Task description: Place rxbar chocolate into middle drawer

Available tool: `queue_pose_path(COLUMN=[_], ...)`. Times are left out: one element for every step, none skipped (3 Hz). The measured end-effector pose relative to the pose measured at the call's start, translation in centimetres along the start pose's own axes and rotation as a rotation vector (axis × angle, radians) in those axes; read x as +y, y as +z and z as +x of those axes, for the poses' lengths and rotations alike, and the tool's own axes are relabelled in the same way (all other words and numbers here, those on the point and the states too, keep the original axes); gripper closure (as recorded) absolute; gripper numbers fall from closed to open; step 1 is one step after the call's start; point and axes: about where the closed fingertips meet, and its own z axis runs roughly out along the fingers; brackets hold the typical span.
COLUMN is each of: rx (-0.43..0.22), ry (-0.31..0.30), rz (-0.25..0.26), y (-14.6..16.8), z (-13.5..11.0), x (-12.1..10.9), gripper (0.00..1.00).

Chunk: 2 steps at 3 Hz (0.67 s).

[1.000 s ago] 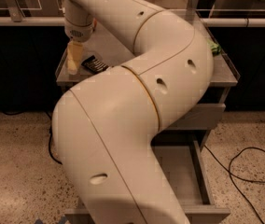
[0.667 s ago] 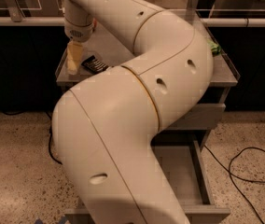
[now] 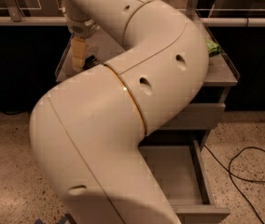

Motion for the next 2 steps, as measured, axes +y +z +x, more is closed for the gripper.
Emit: queue_pose_path(rx=[0.043, 0.043], ry=[0.073, 0.073], rz=[0.020, 0.020], y=[-0.30, -0.30], z=[1.09, 1.09], x=[-0.42, -0.42], gripper=[0.00, 0.00])
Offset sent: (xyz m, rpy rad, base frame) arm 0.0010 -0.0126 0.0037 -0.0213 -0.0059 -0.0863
